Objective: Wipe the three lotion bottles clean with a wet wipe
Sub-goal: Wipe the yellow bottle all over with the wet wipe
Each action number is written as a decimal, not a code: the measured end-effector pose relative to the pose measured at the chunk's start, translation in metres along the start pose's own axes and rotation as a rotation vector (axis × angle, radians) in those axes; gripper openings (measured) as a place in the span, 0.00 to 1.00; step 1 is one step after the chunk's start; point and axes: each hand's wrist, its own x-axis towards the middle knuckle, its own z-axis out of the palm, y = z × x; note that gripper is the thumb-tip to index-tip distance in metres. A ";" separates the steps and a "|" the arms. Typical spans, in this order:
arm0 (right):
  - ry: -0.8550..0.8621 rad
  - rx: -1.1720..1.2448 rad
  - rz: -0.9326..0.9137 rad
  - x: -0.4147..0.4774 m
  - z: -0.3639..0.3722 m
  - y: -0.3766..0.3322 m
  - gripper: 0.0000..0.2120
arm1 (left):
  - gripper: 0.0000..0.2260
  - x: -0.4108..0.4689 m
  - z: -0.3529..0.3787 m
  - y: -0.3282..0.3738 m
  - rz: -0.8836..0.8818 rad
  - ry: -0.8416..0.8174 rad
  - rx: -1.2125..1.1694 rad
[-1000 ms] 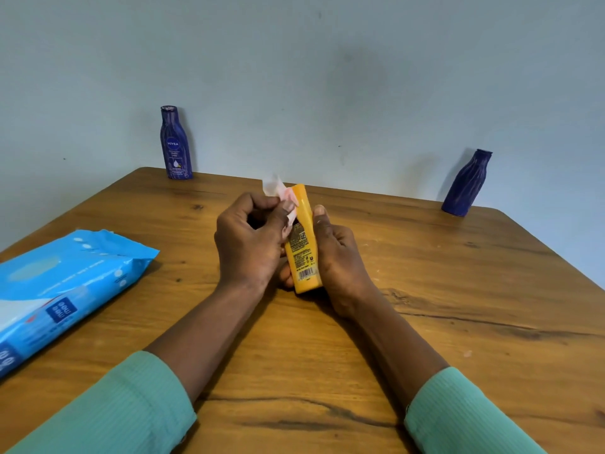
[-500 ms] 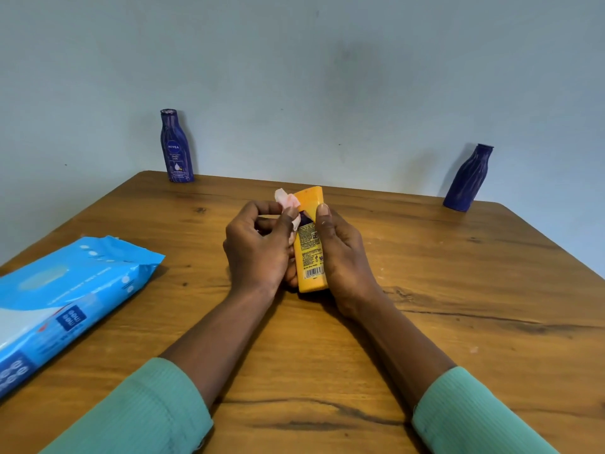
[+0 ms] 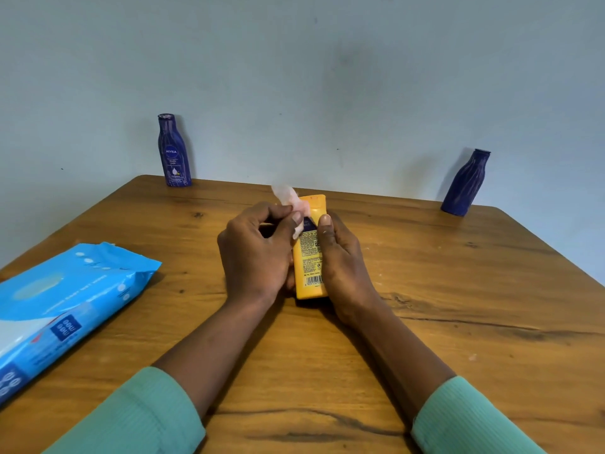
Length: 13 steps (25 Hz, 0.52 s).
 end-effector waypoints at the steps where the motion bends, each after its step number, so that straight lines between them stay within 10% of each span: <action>1: -0.033 0.015 -0.001 -0.002 0.001 -0.002 0.19 | 0.06 0.003 -0.003 0.000 -0.002 -0.002 -0.016; 8: 0.302 -0.084 -0.073 0.003 -0.006 0.008 0.18 | 0.07 -0.013 -0.003 0.006 -0.006 -0.275 -0.042; 13: 0.200 -0.288 -0.105 0.004 -0.007 0.005 0.24 | 0.08 -0.010 -0.018 0.001 -0.153 -0.360 -0.146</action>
